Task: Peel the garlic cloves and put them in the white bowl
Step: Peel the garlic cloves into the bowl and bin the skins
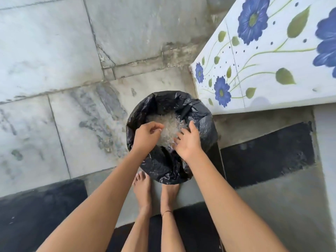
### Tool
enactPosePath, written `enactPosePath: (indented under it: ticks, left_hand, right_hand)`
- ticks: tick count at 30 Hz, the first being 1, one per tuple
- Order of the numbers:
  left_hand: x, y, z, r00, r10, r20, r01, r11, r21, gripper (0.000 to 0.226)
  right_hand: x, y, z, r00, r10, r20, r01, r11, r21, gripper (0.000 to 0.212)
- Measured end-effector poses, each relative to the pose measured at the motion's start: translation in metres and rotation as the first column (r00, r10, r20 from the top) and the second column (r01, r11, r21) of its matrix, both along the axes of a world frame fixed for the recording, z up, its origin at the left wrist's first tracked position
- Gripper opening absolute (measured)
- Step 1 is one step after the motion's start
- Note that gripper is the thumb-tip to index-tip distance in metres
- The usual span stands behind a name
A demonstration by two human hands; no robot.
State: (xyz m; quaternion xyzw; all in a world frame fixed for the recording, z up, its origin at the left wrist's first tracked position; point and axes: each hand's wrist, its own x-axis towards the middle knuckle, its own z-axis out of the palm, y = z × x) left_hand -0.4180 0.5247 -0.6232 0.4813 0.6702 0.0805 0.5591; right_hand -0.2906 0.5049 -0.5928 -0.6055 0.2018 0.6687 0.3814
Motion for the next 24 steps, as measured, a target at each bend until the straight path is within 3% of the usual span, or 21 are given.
enactPosePath:
  ticks: [4,6,9,11,13,14,16,18,20,22,24]
  left_hand:
    - [0.012,-0.009,0.009,1.0,0.019,0.025,-0.021,0.997,0.068,0.021]
    - [0.025,-0.013,0.021,0.994,-0.009,0.113,-0.008,0.988,0.154,0.027]
    - [0.041,-0.027,0.024,0.936,-0.223,0.273,0.149,0.952,0.268,0.043]
    - [0.039,-0.034,0.001,0.935,-0.273,0.224,0.243,0.958,0.153,0.053]
    - [0.027,-0.03,-0.017,0.999,-0.025,0.044,0.031,0.99,-0.137,0.052]
    - [0.021,-0.028,-0.025,0.998,0.056,-0.019,-0.058,0.985,-0.165,0.049]
    - [0.021,-0.024,-0.021,0.997,0.037,0.072,-0.034,0.999,-0.043,0.044]
    - [0.031,-0.023,-0.003,0.967,-0.126,0.221,0.094,0.984,0.148,0.045]
    - [0.039,-0.034,-0.006,0.908,-0.322,0.267,0.259,0.934,0.245,0.049]
    - [0.037,-0.036,-0.023,0.92,-0.335,0.203,0.312,0.94,0.138,0.051]
    - [0.031,-0.031,-0.032,0.996,-0.081,0.031,0.083,0.992,-0.1,0.05]
  right_hand:
    - [0.004,-0.007,-0.012,0.999,-0.001,0.037,0.003,0.999,-0.045,0.067]
    - [0.005,-0.009,-0.016,0.999,-0.041,-0.002,0.04,0.998,-0.054,0.068]
    - [0.008,-0.008,-0.017,0.998,-0.05,-0.047,0.048,0.998,-0.03,0.068]
    - [0.009,-0.007,-0.012,0.998,-0.009,-0.063,0.009,1.0,-0.002,0.072]
    - [0.013,-0.008,-0.01,0.996,0.077,-0.055,-0.077,0.997,0.001,0.074]
    - [0.016,-0.01,-0.009,0.994,0.099,-0.047,-0.099,0.995,0.001,0.073]
    - [0.024,-0.014,-0.012,0.991,0.13,-0.019,-0.13,0.992,-0.006,0.071]
    - [0.028,-0.017,-0.018,0.988,0.157,-0.009,-0.157,0.988,-0.004,0.072]
    - [0.026,-0.016,-0.017,0.99,0.136,-0.042,-0.135,0.99,0.033,0.074]
    - [0.024,-0.017,-0.014,0.991,0.098,-0.093,-0.092,0.993,0.075,0.074]
    - [0.022,-0.018,-0.011,0.992,0.099,-0.077,-0.091,0.991,0.095,0.072]
